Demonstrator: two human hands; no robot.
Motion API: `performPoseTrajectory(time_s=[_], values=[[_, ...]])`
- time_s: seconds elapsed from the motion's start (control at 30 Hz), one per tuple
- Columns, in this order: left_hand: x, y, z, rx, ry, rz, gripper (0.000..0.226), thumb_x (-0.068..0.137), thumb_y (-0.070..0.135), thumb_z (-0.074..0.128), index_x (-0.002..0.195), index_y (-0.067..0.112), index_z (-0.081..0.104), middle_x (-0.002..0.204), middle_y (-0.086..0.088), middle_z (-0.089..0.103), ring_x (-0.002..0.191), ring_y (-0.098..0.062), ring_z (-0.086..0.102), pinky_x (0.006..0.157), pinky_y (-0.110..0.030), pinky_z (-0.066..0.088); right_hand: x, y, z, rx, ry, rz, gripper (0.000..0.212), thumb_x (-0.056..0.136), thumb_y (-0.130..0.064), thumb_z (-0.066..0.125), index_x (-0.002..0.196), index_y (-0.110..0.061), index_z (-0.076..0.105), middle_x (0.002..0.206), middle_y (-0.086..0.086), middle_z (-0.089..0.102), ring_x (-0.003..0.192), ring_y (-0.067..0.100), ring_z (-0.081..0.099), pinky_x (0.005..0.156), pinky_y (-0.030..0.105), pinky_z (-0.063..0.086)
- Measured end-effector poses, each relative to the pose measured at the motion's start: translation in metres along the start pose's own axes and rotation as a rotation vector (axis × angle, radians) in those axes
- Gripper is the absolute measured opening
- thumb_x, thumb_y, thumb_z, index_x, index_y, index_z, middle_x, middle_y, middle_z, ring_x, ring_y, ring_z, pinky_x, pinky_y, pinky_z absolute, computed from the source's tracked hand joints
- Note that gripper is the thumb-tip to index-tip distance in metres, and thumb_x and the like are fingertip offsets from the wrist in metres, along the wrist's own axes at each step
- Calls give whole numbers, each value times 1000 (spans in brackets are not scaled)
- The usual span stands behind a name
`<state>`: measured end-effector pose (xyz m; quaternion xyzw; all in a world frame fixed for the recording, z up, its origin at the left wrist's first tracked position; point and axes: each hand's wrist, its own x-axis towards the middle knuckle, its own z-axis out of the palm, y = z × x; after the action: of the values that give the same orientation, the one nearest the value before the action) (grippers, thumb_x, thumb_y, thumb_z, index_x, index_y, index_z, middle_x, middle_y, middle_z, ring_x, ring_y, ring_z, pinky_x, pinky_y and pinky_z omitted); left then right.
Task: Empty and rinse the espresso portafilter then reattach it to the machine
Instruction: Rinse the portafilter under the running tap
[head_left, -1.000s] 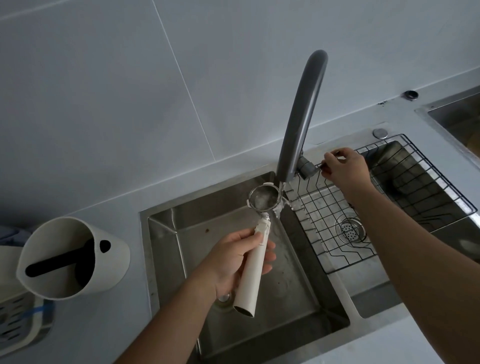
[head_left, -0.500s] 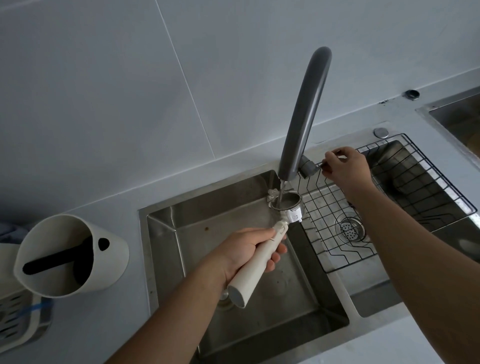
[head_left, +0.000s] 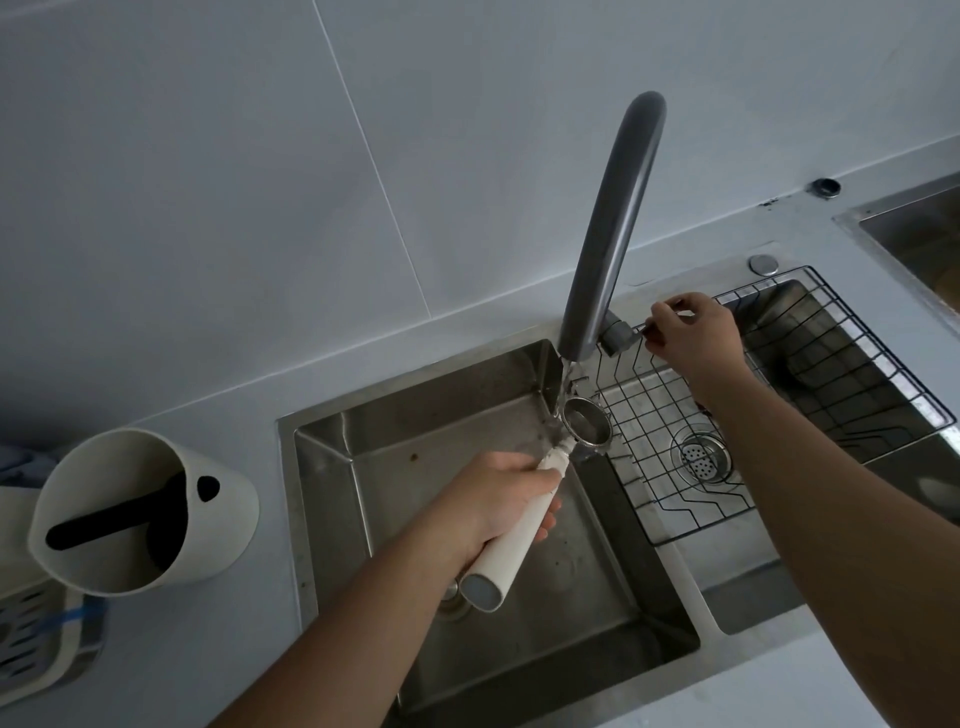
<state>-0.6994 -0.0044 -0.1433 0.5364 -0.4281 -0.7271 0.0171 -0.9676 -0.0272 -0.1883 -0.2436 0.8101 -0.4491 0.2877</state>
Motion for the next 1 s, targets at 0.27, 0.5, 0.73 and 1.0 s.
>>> performPoseTrajectory(time_s=[0.27,0.5,0.73,1.0], values=[[-8,-14,-10,36,51,58,12,85,13,69,95,18,69,79,-8,71,61,-17,65,55,-29,53,0,0,0,12,1,20,19,94,-25,63,109,-13,64,108,10,69,92,23,69,76,36,61],[-18,-20,-22,-55,47,70,12,88,8,65,93,18,71,74,-6,69,57,-14,64,47,-24,51,0,0,1,26,-5,25,19,94,-26,63,109,-13,65,108,12,70,94,24,70,79,40,62],[-27,-18,-28,-159,-62,53,14,93,10,59,99,11,71,76,-8,72,60,-16,63,48,-24,52,0,0,1,37,-3,24,20,95,-26,63,109,-12,65,110,12,70,94,24,70,79,38,62],[-27,-13,-32,-237,-137,40,19,93,14,57,106,5,67,80,-11,71,59,-16,61,48,-23,52,-2,-3,0,55,0,17,20,95,-22,63,111,-10,66,96,6,67,86,17,68,66,25,58]])
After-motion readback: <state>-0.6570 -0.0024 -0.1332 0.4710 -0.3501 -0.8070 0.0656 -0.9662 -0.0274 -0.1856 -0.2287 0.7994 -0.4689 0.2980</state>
